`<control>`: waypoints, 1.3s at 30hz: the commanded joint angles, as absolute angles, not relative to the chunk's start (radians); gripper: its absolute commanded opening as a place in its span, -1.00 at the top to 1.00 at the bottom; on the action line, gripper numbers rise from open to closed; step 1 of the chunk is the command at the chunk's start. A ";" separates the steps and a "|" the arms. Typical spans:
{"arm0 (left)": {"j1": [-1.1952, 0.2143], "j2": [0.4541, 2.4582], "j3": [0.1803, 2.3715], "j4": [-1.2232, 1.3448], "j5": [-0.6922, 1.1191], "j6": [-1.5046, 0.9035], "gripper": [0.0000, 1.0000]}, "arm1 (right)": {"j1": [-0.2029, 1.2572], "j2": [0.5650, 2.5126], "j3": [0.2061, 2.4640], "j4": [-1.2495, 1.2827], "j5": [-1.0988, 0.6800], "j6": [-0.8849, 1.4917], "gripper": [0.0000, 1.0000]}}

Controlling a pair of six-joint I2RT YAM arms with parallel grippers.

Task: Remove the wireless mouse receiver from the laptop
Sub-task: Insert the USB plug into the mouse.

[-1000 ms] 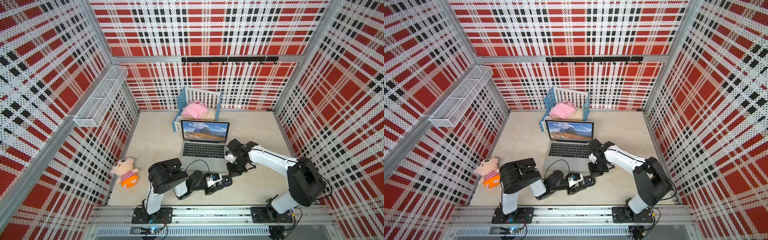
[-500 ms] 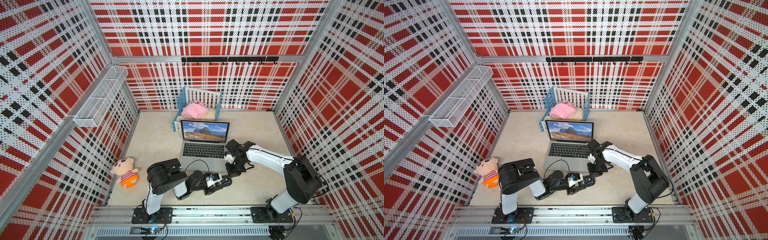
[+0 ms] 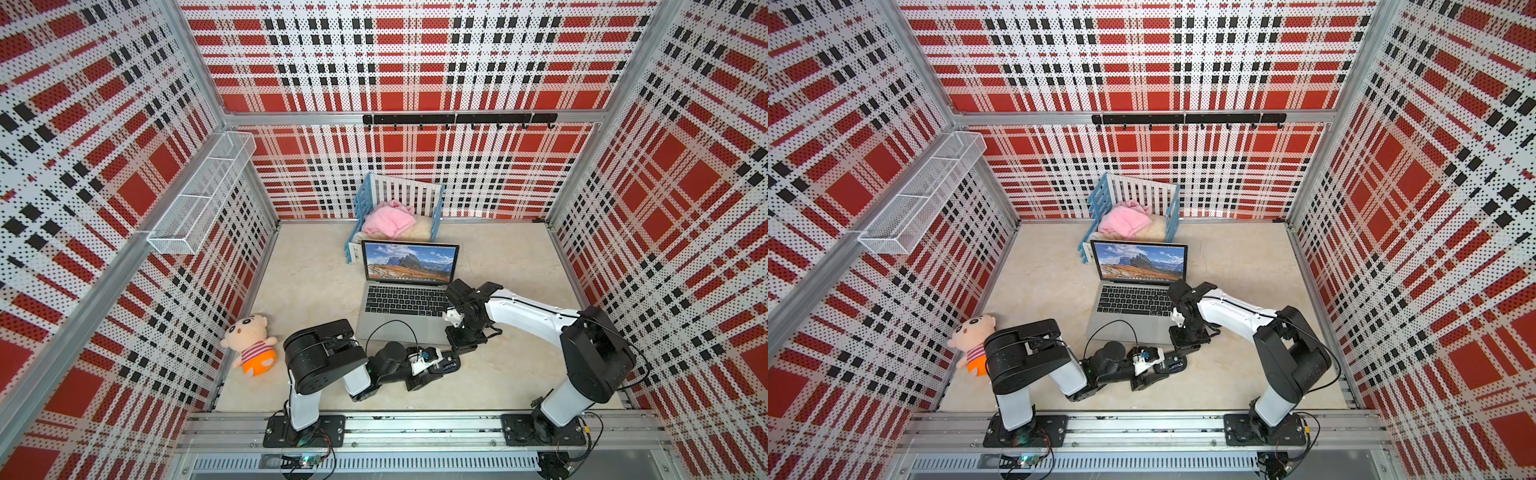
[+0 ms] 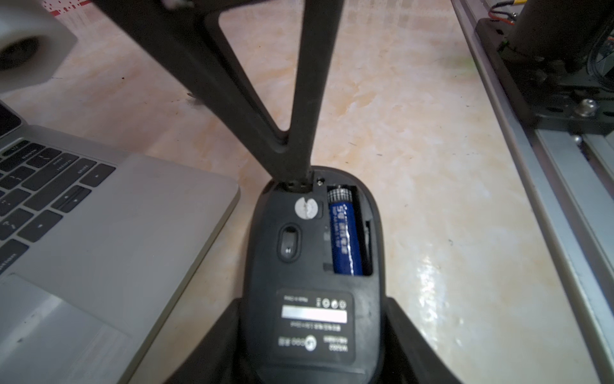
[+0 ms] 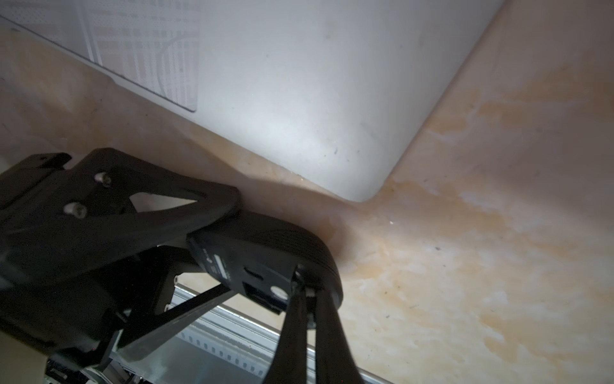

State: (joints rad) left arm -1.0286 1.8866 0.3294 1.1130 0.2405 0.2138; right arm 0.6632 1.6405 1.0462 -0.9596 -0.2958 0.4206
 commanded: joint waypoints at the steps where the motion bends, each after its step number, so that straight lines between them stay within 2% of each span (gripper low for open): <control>1: -1.037 1.893 0.330 1.065 0.222 0.229 0.14 | 0.678 1.652 1.027 -0.894 -0.331 0.445 1.00; 3: -1.036 1.896 0.328 1.065 0.222 0.229 0.14 | 0.678 1.653 1.024 -0.887 -0.333 0.450 1.00; 7: -1.038 1.897 0.328 1.065 0.221 0.229 0.14 | 0.679 1.650 1.026 -0.887 -0.332 0.450 0.78; 10: -1.038 1.900 0.330 1.064 0.221 0.229 0.14 | 0.680 1.647 1.027 -0.885 -0.336 0.454 0.73; 14: -1.039 1.902 0.329 1.064 0.222 0.229 0.14 | 0.680 1.647 1.026 -0.882 -0.337 0.453 0.53; 24: -1.039 1.907 0.330 1.063 0.222 0.229 0.14 | 0.680 1.638 1.023 -0.888 -0.324 0.454 0.51; 29: -1.039 1.907 0.328 1.063 0.222 0.229 0.14 | 0.680 1.618 1.018 -0.918 -0.276 0.449 0.37; 39: -1.039 1.914 0.330 1.064 0.225 0.228 0.14 | 0.677 1.589 1.035 -0.933 -0.214 0.457 0.36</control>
